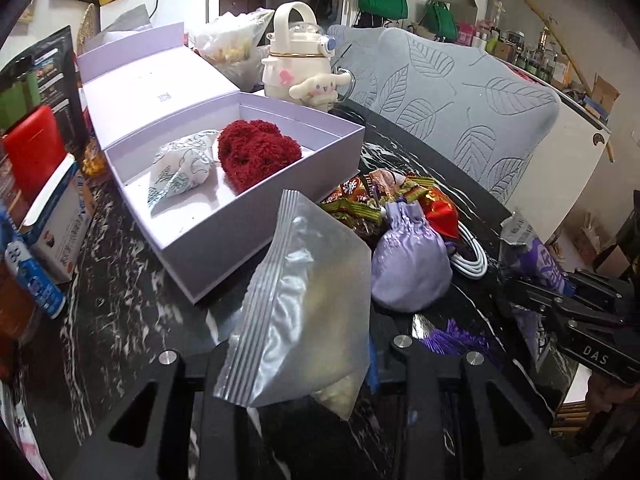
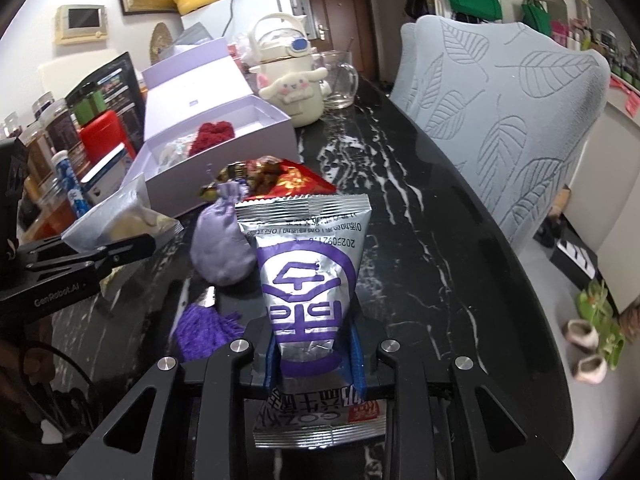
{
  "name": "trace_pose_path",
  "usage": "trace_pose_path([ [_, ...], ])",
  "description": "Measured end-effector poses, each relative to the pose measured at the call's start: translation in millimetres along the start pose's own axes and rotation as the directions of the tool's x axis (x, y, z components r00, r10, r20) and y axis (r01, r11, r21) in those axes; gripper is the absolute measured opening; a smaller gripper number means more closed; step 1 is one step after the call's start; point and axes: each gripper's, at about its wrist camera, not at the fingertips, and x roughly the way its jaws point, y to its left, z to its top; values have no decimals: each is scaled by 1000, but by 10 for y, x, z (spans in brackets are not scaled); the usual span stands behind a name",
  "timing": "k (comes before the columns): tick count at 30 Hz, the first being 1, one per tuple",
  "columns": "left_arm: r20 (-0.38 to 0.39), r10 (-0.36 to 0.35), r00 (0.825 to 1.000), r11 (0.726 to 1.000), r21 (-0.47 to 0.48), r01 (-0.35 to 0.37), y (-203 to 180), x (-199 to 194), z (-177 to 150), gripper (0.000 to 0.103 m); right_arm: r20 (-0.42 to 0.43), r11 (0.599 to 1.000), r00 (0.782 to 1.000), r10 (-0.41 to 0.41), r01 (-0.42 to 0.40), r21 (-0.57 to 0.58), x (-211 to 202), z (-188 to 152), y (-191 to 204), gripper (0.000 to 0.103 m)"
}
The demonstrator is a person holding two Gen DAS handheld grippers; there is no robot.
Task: Organize soft objects
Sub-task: 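Carry the zip bag with left tool while right tool carries snack bag toward box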
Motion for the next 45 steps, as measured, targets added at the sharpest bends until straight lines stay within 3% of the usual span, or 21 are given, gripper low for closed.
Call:
trace_pose_path([
  [27,92,47,995,997,-69,-41,-7,-724,-409,32,26,975,980,197,-193,-111,-291,-200,604,27],
  [45,165,109,980,989,-122,-89,270,-1017,-282,32,18,944,960,279,-271,-191,-224,79,906,27],
])
